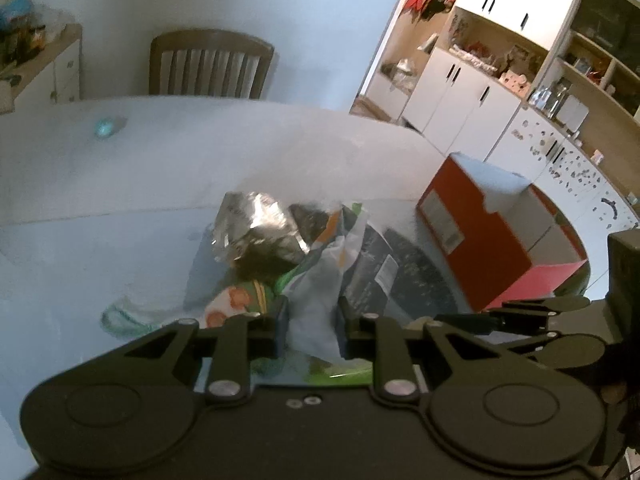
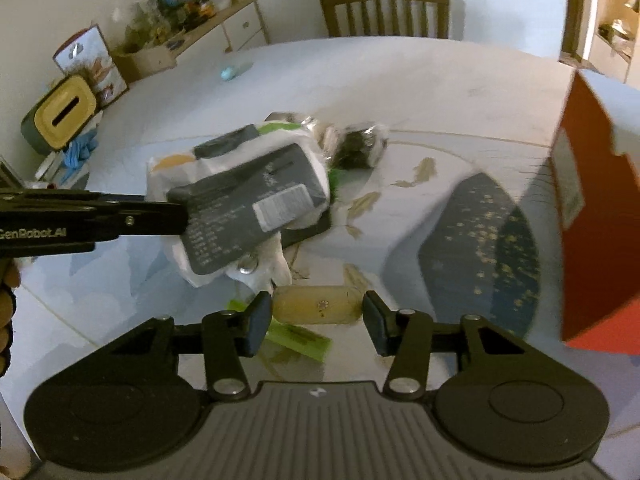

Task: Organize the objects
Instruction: 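Grasp the white plastic bag with the left tool while the right tool grasps the beige cylinder, then carry the white bag and beige cylinder into the red shoebox with both tools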

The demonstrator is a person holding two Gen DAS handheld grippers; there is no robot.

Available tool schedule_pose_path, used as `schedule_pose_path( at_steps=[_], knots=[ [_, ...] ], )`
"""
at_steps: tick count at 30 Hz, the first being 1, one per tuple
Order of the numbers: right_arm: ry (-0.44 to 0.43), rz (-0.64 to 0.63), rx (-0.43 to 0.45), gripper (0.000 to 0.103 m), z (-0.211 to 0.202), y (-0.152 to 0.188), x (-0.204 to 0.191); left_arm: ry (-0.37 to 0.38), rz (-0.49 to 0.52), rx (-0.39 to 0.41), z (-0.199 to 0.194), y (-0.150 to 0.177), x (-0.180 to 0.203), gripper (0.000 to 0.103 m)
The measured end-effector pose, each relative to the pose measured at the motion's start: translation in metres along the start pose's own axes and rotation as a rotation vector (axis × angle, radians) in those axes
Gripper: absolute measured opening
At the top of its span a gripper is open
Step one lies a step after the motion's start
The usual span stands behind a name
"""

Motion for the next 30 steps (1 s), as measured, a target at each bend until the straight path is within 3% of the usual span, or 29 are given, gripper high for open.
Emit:
schedule_pose_path(
  at_steps=[17,30],
  knots=[
    [0.006,0.025,0.152,0.049,-0.115,-0.02,0.044,0.041,0.091,0.107,-0.024,-0.035,0.1,0.023],
    [0.095,0.032,0.214,0.049,-0.166,-0.03,0.128,0.052,0.15,0.124,0.003,-0.065,0.168,0.023]
  ],
)
Point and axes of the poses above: each gripper's, at about its wrist camera, not at the fingertips, and z roughly the way its jaws point, x to its right, y to its underside, the point moved 9 cm from there along z, roughly the way its jaws point
